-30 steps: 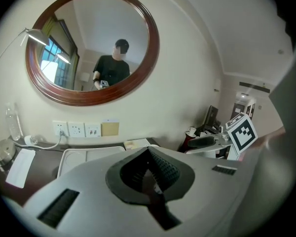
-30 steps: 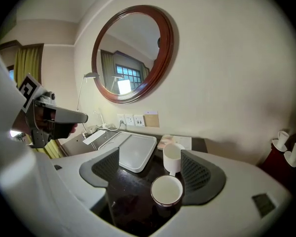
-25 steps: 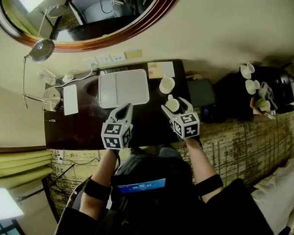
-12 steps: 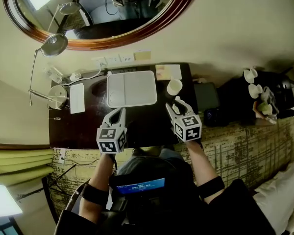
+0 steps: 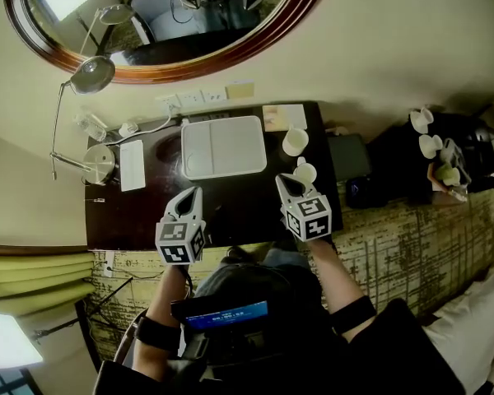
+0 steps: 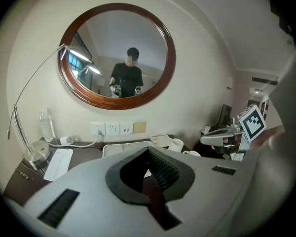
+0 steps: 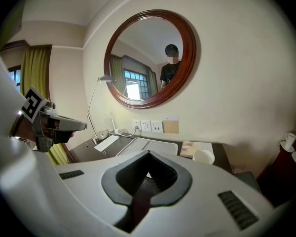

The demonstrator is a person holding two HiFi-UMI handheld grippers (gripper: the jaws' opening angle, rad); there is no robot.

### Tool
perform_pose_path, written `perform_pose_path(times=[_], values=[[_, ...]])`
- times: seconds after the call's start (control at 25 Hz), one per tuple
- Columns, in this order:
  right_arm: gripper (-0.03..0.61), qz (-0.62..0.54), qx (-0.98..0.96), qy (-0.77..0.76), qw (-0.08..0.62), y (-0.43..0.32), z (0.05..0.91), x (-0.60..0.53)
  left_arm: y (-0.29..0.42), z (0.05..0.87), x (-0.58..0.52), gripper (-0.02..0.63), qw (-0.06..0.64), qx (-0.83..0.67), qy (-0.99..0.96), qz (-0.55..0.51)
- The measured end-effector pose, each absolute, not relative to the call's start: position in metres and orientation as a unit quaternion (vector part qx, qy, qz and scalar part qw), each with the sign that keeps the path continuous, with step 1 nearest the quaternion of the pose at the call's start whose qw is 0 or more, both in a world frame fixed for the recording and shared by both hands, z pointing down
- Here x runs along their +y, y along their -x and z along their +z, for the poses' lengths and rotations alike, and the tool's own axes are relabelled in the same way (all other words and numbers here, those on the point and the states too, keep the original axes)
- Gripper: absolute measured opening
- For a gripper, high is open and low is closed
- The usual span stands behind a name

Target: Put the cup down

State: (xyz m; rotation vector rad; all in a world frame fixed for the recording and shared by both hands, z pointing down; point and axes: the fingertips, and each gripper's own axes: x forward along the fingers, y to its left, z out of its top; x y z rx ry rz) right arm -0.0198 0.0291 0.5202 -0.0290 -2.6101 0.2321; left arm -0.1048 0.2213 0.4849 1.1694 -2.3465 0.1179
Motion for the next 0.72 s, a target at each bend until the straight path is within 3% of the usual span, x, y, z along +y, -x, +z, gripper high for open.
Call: perform_pose_path(times=[0.72], values=[[0.002, 0.092, -0.958, 0.037, 0.270, 0.025, 0.526, 0.025, 0.099, 0.487, 0.202, 0.005, 0.262, -0.857, -0.443, 0.029]])
